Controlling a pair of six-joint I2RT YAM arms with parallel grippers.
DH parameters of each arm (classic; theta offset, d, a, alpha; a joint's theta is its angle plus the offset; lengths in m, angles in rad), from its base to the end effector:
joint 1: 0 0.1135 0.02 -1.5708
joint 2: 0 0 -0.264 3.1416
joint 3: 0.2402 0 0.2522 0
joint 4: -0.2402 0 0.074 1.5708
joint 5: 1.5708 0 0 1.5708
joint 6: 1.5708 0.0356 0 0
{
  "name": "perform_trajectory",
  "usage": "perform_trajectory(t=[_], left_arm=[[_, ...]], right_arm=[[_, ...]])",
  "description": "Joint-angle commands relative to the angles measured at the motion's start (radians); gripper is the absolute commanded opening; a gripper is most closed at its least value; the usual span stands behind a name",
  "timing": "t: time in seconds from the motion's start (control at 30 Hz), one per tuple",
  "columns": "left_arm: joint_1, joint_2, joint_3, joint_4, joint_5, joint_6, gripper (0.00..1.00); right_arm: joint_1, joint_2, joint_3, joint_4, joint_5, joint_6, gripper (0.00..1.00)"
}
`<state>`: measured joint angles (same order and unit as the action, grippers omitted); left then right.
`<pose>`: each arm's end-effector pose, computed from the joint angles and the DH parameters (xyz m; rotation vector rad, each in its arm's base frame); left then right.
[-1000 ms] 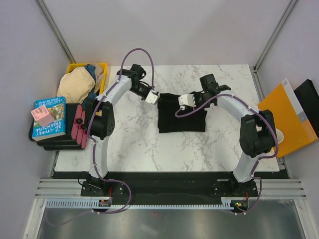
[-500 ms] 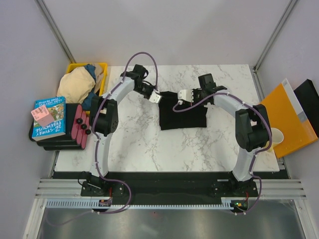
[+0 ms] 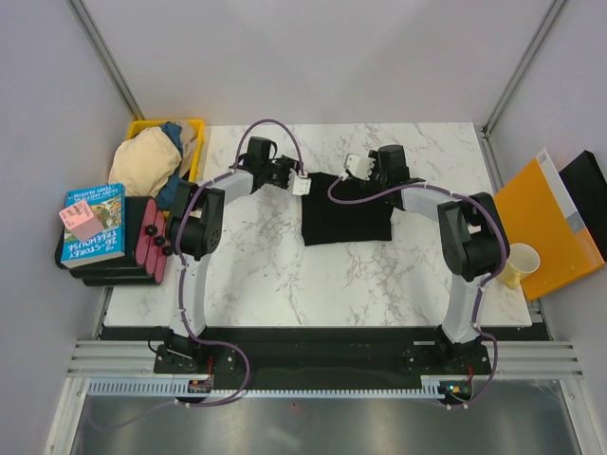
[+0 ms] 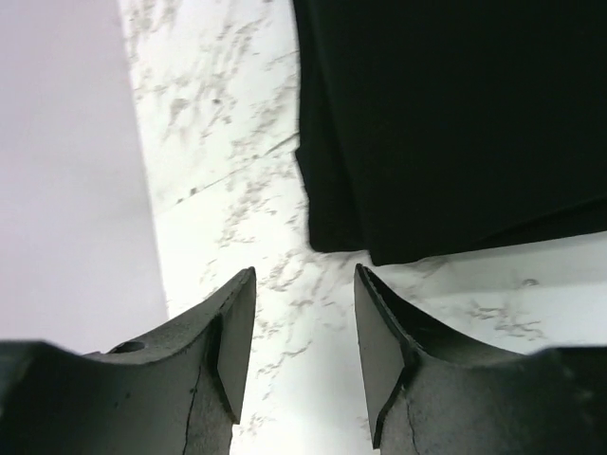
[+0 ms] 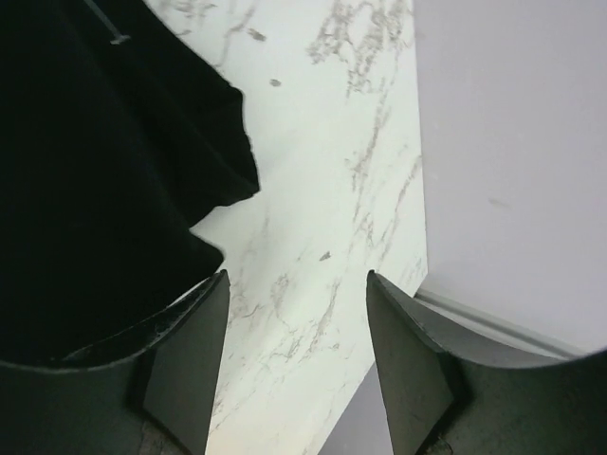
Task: Fold and stack the t-shirts
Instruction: Fold the long partially folded tshirt into a neat square
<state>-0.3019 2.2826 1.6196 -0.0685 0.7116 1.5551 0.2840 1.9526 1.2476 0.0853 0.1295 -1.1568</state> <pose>0.4682 -0.1701 0.1425 1.8666 0.9670 -0.0817 0.4167 0.1169 0.1820 -1.4311 1.7445 -0.6234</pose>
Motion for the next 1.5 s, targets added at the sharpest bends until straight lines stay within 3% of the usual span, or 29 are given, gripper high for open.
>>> perform_trajectory(t=[0.0,0.13,0.2,0.27,0.3,0.33,0.37,0.4,0.43,0.5,0.53,0.67,0.97,1.2,1.33,1.43,1.47], left_arm=[[0.004,-0.109,-0.035,0.162,-0.024,-0.076,0.56],[0.003,-0.146,-0.101,0.315,-0.057,-0.116,0.58],[0.003,-0.164,-0.122,0.378,-0.067,-0.141,0.59],[0.004,-0.196,-0.124,0.378,-0.074,-0.187,0.58],[0.007,-0.213,-0.119,0.330,-0.069,-0.203,0.52],[0.012,-0.247,-0.106,0.256,-0.017,-0.213,0.39],[0.015,-0.262,-0.055,0.146,0.020,-0.202,0.23],[0.024,-0.271,-0.017,0.030,0.060,-0.167,0.02],[0.024,-0.264,0.034,-0.269,0.133,-0.121,0.02],[0.024,-0.242,0.156,-0.486,0.176,-0.017,0.02],[0.024,-0.227,0.187,-0.689,0.198,0.032,0.02],[0.006,-0.120,0.269,-0.896,0.140,0.160,0.02],[-0.028,0.037,0.422,-0.959,0.124,0.214,0.02],[-0.060,0.049,0.326,-0.881,0.049,0.241,0.02],[-0.054,0.037,0.345,-0.863,-0.006,0.145,0.02],[-0.039,-0.001,0.356,-0.861,-0.044,0.077,0.02],[-0.034,-0.015,0.353,-0.861,-0.053,0.056,0.02]], right_arm=[[-0.005,0.038,0.041,0.179,0.154,0.077,0.66],[-0.006,0.037,0.058,0.142,0.153,0.106,0.59],[-0.005,0.029,0.065,0.130,0.144,0.121,0.49],[-0.008,0.020,0.090,0.097,0.124,0.157,0.23],[-0.009,0.005,0.105,0.070,0.104,0.175,0.12],[-0.012,-0.004,0.124,-0.008,0.069,0.198,0.00],[-0.017,-0.017,0.175,-0.072,0.017,0.248,0.00],[-0.023,-0.029,0.211,-0.249,-0.125,0.259,0.00],[-0.029,-0.030,0.273,-0.325,-0.198,0.275,0.00],[-0.040,-0.020,0.331,-0.562,-0.424,0.270,0.00],[-0.040,-0.014,0.346,-0.603,-0.465,0.276,0.00],[-0.045,0.055,0.383,-0.762,-0.602,0.243,0.00],[-0.069,0.252,0.524,-0.840,-0.596,0.223,0.00],[-0.075,0.312,0.541,-0.843,-0.591,0.253,0.00],[-0.075,0.264,0.561,-0.843,-0.585,0.269,0.00],[-0.082,0.211,0.598,-0.845,-0.570,0.313,0.18],[-0.086,0.197,0.608,-0.846,-0.570,0.363,0.32]])
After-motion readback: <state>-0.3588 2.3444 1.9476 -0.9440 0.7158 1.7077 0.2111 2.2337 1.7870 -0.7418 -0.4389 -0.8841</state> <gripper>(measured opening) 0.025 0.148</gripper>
